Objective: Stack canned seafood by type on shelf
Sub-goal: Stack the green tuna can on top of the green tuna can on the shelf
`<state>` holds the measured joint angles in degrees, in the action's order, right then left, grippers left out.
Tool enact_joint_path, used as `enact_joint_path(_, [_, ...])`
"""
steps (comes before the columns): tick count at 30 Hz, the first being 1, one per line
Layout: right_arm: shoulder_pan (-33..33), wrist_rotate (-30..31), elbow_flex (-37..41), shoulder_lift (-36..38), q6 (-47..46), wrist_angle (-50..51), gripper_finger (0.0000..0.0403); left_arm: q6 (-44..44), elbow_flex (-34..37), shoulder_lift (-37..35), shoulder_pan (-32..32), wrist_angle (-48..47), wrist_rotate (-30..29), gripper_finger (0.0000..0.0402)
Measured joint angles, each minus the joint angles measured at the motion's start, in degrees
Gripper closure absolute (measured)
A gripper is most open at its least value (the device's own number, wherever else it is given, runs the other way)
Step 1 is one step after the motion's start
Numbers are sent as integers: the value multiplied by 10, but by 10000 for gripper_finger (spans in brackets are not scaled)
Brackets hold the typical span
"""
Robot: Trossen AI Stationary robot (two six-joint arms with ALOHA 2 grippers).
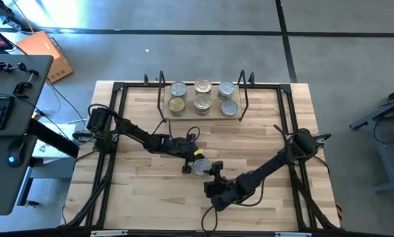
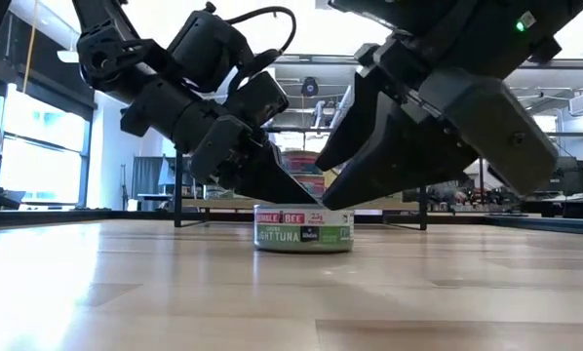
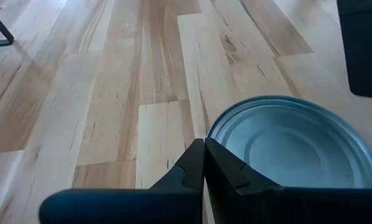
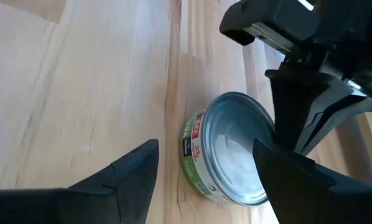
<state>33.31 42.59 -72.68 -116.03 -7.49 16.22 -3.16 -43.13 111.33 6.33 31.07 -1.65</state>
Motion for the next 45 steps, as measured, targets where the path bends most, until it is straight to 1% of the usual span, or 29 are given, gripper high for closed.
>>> enact_joint_path(5, [2,1,-7,0,0,28,147,-1,0,0,-5,-4,-4,401])
enact_joint_path(7, [2,1,-7,0,-1,28,147,-1,3,3,-9,-36,4,401])
enact_joint_path(8, [2,1,-7,0,-2,27,147,-3,5,4,-9,-16,0,401])
enact_joint_path(9, [1,1,-7,0,-3,28,147,-5,4,4,-9,-44,-1,401])
enact_joint_path(11, [1,14,-6,0,-1,31,147,-5,10,4,-10,-29,2,401])
enact_joint_path(14, [1,50,-6,0,0,28,147,-5,16,4,-10,-22,0,401])
enact_joint_path(16, [1,56,-10,0,-12,33,147,-3,21,4,-8,-10,-1,401])
enact_joint_path(19, [1,71,-26,1,-66,81,147,-1,22,4,-2,-4,-5,401])
enact_joint_path(22, [-5,69,-38,3,-146,171,147,-1,22,0,5,-6,-14,401])
enact_joint_path(25, [-15,68,-41,3,-217,256,147,-2,24,-16,19,-19,-39,401])
enact_joint_path(28, [-29,68,-41,3,-275,325,147,-5,25,-42,35,-56,-62,401])
enact_joint_path(30, [-41,69,-41,3,-289,344,147,-4,25,-62,46,-90,-72,401])
enact_joint_path(34, [-81,69,-41,3,-262,341,148,11,24,-104,68,-167,-111,401])
enact_joint_path(37, [-124,61,-41,8,-205,338,162,32,24,-125,89,-224,-151,401])
enact_joint_path(40, [-170,34,-41,24,-122,314,193,55,28,-138,114,-254,-197,402])
enact_joint_path(43, [-216,-9,-41,41,-43,279,237,77,49,-146,136,-251,-222,402])
enact_joint_path(45, [-249,-47,-41,49,-10,264,271,90,62,-148,148,-231,-234,402])
